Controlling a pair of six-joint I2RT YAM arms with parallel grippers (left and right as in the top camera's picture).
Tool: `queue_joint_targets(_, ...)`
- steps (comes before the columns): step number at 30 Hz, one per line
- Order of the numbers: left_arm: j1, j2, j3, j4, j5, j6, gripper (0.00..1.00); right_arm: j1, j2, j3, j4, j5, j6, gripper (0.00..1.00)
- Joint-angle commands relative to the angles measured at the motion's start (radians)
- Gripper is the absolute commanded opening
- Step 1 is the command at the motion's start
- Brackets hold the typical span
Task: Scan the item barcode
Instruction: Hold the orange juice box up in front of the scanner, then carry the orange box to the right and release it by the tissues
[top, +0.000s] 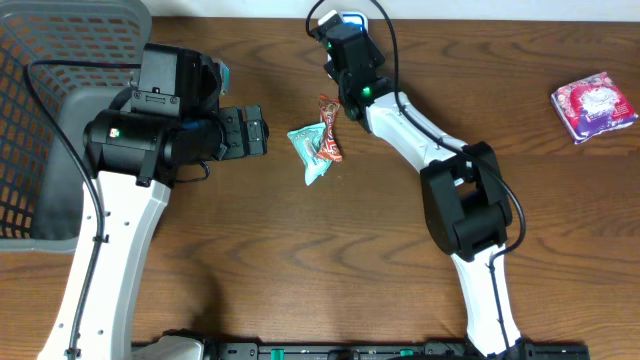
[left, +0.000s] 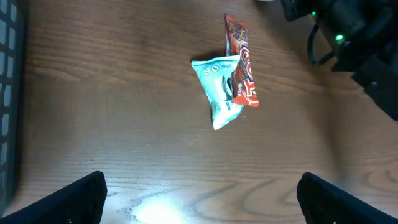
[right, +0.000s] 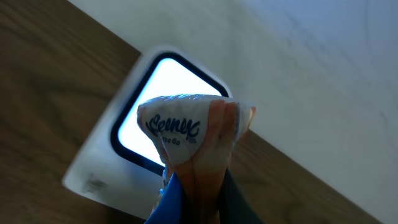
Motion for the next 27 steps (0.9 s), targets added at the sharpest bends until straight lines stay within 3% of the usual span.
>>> queue_joint_targets(1,-0.002,0.005,-0.005,-0.003,0.011,0.02,0.98,-0.016,-0.041,0.043,0.003,0.098,0.068,0.01)
queue_joint_targets(11,-0.002,0.005,-0.005,-0.003,0.011,0.02,0.98,-0.275,-0.138,0.148,-0.459,0.185,0.226,0.01)
queue_joint_targets(17,-0.002,0.005,-0.005,-0.003,0.011,0.02,0.98,-0.478,-0.134,0.123,-0.787,-0.08,0.221,0.01)
queue_joint_targets(20,-0.002,0.005,-0.005,-0.003,0.011,0.02,0.97,-0.594,-0.134,0.061,-0.813,-0.249,0.207,0.01)
queue_joint_targets(27,-0.002,0.005,-0.005,-0.003,0.011,0.02,0.98,-0.768,-0.134,-0.109,-0.707,-0.401,0.172,0.01)
